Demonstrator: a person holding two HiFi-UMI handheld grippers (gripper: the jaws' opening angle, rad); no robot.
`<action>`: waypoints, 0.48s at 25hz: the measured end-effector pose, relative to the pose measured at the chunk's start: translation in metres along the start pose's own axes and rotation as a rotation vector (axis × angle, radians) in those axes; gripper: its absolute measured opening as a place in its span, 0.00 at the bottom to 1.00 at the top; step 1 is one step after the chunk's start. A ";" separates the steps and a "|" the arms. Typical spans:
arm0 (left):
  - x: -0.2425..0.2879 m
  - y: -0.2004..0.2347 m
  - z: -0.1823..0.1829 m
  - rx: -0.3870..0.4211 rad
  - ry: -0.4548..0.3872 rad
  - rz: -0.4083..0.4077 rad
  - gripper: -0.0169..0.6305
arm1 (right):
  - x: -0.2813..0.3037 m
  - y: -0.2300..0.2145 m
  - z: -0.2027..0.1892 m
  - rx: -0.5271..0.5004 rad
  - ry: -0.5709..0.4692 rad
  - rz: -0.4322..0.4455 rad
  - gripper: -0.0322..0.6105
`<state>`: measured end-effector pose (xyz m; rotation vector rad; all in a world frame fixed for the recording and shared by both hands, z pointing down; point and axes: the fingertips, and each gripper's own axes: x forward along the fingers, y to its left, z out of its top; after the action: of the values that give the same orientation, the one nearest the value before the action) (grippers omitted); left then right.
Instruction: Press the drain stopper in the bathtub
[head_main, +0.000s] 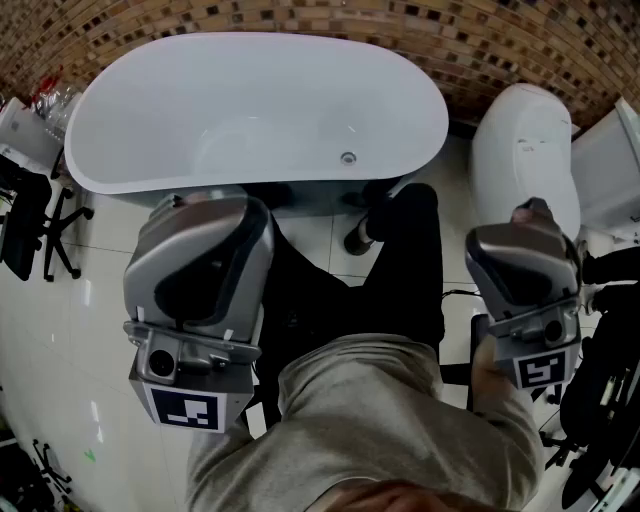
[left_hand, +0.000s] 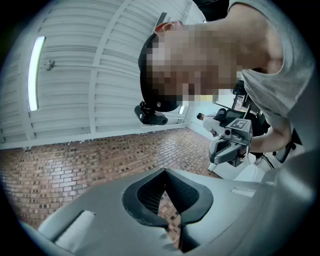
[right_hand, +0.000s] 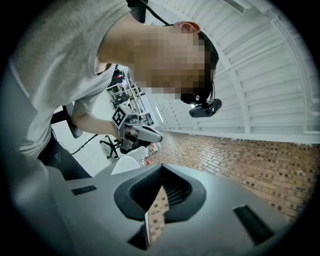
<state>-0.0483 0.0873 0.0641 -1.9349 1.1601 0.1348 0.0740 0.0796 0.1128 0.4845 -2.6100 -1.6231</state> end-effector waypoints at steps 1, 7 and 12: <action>0.001 0.001 -0.002 0.005 -0.003 -0.002 0.04 | 0.002 0.000 -0.002 -0.004 -0.001 -0.005 0.05; 0.002 0.006 -0.017 0.004 0.002 0.002 0.04 | 0.012 0.007 -0.016 0.000 0.006 0.005 0.05; 0.004 0.010 -0.035 -0.024 0.036 0.006 0.04 | 0.018 0.012 -0.033 0.032 0.036 0.024 0.05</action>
<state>-0.0647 0.0578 0.0778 -1.9626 1.1934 0.1181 0.0601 0.0506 0.1355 0.4777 -2.6091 -1.5541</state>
